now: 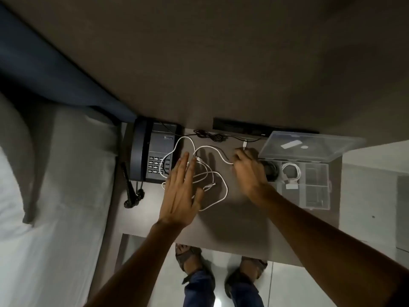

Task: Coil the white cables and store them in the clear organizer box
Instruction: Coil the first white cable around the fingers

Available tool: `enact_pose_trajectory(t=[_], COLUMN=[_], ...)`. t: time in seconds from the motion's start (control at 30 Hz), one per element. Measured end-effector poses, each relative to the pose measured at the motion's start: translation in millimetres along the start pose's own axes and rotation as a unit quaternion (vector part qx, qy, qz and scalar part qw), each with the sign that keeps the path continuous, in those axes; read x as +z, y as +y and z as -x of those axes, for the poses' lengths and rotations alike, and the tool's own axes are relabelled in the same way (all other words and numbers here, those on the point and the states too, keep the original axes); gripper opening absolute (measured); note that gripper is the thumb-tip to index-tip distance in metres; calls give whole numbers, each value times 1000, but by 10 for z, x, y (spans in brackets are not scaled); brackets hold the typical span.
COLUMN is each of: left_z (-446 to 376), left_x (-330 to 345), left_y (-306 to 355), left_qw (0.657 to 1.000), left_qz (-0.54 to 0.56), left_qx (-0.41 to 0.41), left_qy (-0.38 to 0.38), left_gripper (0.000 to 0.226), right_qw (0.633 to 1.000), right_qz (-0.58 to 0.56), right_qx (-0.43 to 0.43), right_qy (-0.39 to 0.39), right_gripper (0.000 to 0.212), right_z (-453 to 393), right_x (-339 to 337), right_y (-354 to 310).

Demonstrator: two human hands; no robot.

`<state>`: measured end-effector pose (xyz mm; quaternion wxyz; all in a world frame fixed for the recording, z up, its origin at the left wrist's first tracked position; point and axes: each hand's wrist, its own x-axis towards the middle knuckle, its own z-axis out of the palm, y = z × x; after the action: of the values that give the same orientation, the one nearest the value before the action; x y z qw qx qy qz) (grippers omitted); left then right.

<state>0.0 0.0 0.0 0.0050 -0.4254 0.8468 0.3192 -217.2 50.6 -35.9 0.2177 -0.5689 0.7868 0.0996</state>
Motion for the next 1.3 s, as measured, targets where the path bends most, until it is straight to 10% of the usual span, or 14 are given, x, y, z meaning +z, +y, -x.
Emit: enact_pose_trajectory(t=[0.2, 0.37, 0.6, 0.8, 1.0, 1.13, 1.3], left_z=[-124, -305, -325, 106, 746, 1088, 1358], left_x=[-129, -551, -1591, -2438, -3017, -3176, -3394], left_y=[126, 474, 1376, 2046, 2604, 2909, 3096], left_qw=[1000, 999, 961, 941, 929, 930, 947], left_qz=[9, 25, 255, 315, 320, 319, 263], left_qx=[-5, 37, 38, 79, 143, 136, 147], left_qy=[-7, -6, -100, -97, -122, -124, -114], left_gripper=[79, 61, 26, 35, 33, 31, 41], right_qw=[993, 915, 711, 298, 188, 261, 592], right_qz=[-113, -395, -701, -919, -965, -960, -778], right_qx=[-22, -80, -53, -148, -163, -82, -39], right_qy=[-1, 11, -23, -211, -81, 55, 207], right_gripper=[27, 20, 32, 32, 31, 28, 29], right_z=[135, 471, 1120, 2060, 2691, 2874, 3150], right_x=[-335, -813, -1865, -2755, -3756, -4057, -4212], right_y=[-57, -33, 111, -77, -275, -357, -429])
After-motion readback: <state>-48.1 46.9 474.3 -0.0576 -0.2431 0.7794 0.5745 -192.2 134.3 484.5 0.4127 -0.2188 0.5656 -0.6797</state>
